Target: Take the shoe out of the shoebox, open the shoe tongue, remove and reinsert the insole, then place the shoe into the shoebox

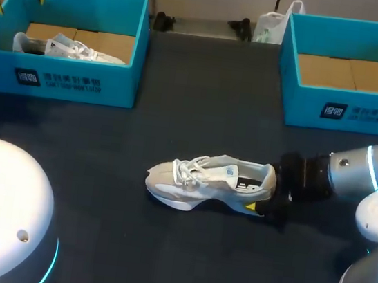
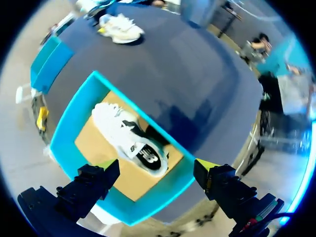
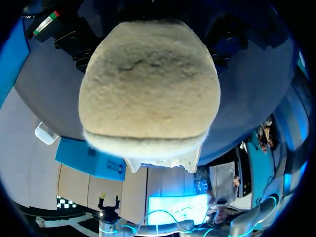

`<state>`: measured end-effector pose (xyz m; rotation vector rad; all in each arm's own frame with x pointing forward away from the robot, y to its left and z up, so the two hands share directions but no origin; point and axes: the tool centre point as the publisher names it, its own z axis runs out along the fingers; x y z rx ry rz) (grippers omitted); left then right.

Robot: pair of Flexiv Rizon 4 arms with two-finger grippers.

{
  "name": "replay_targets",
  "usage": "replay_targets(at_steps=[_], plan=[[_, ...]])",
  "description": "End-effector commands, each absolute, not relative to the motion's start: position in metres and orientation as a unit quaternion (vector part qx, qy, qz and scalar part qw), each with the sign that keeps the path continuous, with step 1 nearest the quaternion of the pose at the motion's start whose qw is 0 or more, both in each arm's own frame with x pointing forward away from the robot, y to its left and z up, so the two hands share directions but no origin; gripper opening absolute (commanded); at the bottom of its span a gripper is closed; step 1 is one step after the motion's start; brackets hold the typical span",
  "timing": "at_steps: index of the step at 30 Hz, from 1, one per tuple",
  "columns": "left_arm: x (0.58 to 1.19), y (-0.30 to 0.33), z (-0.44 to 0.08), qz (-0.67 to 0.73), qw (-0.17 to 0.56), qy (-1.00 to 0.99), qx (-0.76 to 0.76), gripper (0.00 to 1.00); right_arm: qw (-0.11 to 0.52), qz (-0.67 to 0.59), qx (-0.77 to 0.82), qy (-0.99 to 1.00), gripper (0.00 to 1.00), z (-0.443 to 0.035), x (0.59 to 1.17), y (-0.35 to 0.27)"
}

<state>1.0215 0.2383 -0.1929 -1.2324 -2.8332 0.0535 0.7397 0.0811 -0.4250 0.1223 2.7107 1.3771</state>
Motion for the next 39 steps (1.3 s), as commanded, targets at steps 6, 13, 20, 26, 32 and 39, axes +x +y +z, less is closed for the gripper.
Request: replay_targets(at_steps=[6,13,20,26,32,39], plan=[[1.018,0.237,-0.193,0.003,-0.020,-0.998,-0.052,1.00,0.050,0.449,0.041,0.891,0.00,-0.429,0.738,0.087],[1.018,0.237,-0.193,0.003,-0.020,-0.998,-0.052,1.00,0.050,0.449,0.041,0.891,0.00,-0.429,0.738,0.087],[1.001,0.224,-0.189,0.001,-0.019,-0.999,0.038,1.00,0.050,0.449,0.041,0.891,0.00,-0.429,0.738,0.087],[0.977,0.196,-0.183,-0.029,0.005,-0.972,0.232,1.00,0.050,0.449,0.041,0.891,0.00,-0.429,0.738,0.087],[0.948,0.168,-0.185,-0.051,0.009,-0.910,0.412,1.00,0.050,0.449,0.041,0.891,0.00,-0.429,0.738,0.087],[0.916,0.138,-0.189,-0.051,0.036,-0.822,0.566,1.00,0.050,0.449,0.041,0.891,0.00,-0.429,0.738,0.087]])
